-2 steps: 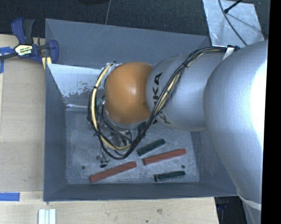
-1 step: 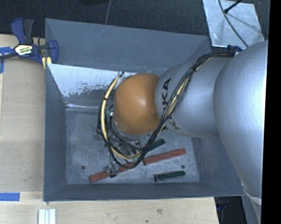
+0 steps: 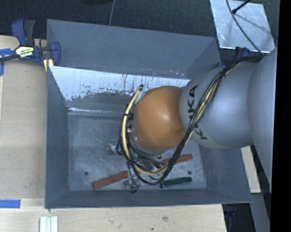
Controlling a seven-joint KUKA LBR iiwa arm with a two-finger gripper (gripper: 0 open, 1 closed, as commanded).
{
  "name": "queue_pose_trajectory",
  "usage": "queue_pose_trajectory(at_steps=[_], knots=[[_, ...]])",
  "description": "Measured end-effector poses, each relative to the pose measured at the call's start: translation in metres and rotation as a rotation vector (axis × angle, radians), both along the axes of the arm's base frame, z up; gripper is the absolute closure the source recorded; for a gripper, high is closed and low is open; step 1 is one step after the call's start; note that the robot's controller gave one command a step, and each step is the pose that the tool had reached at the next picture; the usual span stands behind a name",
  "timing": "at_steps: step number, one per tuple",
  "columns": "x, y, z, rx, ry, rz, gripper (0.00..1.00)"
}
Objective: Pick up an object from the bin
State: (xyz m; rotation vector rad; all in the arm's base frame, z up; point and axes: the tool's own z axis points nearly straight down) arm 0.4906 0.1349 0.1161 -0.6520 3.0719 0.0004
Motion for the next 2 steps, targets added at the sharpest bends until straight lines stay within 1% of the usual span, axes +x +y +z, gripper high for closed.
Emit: queue_pose_trajectory(at_steps=[1,2], knots=[[-0.001,-0.016,-0.044,0.004,-0.015,-0.027,0.00],[0.000,-0.034,-0.045,0.003,-0.004,-0.242,1.00]])
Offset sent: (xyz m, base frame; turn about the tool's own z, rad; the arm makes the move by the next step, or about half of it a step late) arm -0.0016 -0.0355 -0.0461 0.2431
